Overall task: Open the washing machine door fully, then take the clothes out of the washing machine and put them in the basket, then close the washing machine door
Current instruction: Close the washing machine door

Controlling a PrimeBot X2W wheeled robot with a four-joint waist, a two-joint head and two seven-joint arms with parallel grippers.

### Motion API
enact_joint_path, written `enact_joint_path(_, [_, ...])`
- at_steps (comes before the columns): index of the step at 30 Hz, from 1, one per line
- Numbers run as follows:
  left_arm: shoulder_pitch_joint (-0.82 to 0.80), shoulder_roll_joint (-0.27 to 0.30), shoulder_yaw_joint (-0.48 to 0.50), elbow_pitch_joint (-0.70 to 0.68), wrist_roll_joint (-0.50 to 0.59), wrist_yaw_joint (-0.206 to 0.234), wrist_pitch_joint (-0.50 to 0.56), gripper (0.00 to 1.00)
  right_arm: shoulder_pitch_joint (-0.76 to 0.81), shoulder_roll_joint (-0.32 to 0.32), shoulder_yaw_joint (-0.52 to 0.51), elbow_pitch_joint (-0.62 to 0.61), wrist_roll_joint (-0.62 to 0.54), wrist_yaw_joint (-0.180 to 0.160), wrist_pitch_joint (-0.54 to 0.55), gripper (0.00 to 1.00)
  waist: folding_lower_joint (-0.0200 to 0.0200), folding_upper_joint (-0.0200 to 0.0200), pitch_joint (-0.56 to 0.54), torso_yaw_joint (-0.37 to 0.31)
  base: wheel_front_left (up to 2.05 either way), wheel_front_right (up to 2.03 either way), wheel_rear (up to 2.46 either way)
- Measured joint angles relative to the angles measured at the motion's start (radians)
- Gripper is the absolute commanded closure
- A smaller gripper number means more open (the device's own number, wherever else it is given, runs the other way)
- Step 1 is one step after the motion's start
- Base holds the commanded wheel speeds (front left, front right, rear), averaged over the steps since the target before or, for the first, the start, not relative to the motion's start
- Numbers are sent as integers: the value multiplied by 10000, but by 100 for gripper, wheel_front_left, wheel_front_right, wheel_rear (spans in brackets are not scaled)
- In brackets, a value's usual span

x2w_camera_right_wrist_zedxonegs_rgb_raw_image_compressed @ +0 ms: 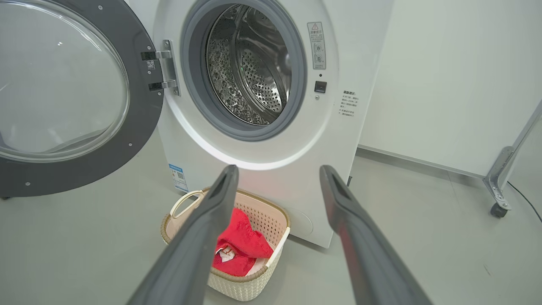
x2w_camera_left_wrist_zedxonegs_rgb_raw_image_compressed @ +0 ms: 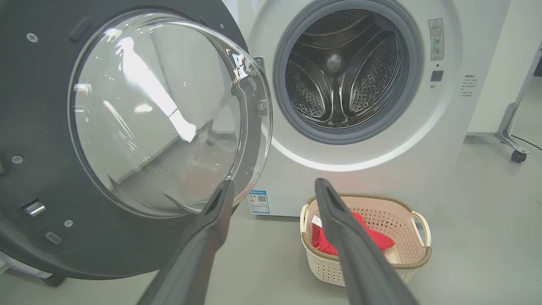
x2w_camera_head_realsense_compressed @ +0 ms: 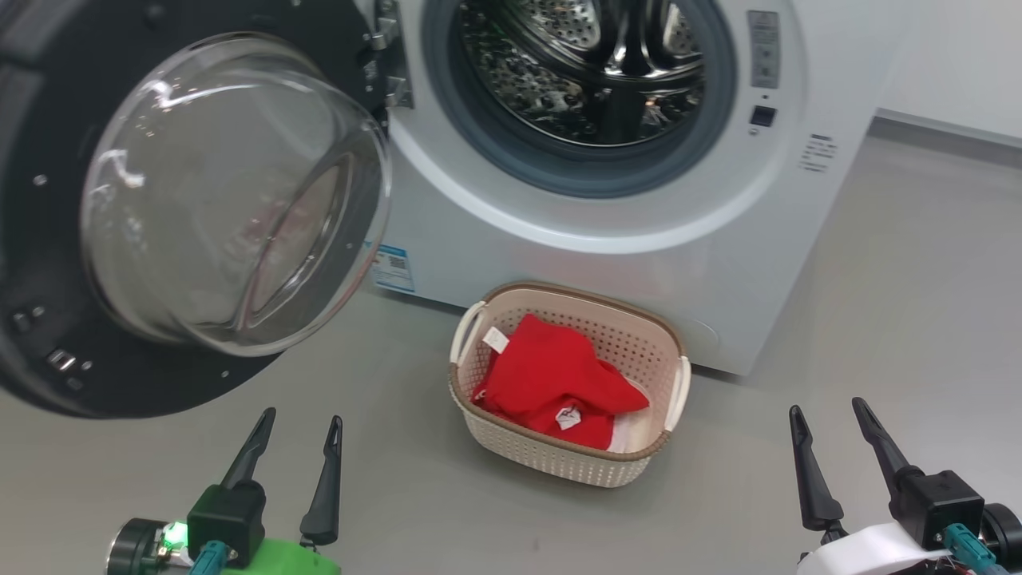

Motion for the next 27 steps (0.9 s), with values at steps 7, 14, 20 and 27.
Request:
enact_joint_path(7, [1,0,59,13,-13,17,-29,0,3,56,104,-17,2,2,0,0,0,0,-44,924,0,0,0])
enact_joint_path(14, [34,12,596,-94,-209,244,-290,0,-128,75,594,-94,-19,207,167,0,0,0,77,1605,0,0,0])
enact_joint_path(20, [73,-13,761,-155,-259,347,-412,0,-506,48,706,-6,-35,330,257,0,0,0,320,1805,0,0,0])
enact_joint_path(27, [179,-44,909,-253,-345,357,-575,0,-687,48,771,121,-35,382,311,0,0,0,402,1840,0,0,0])
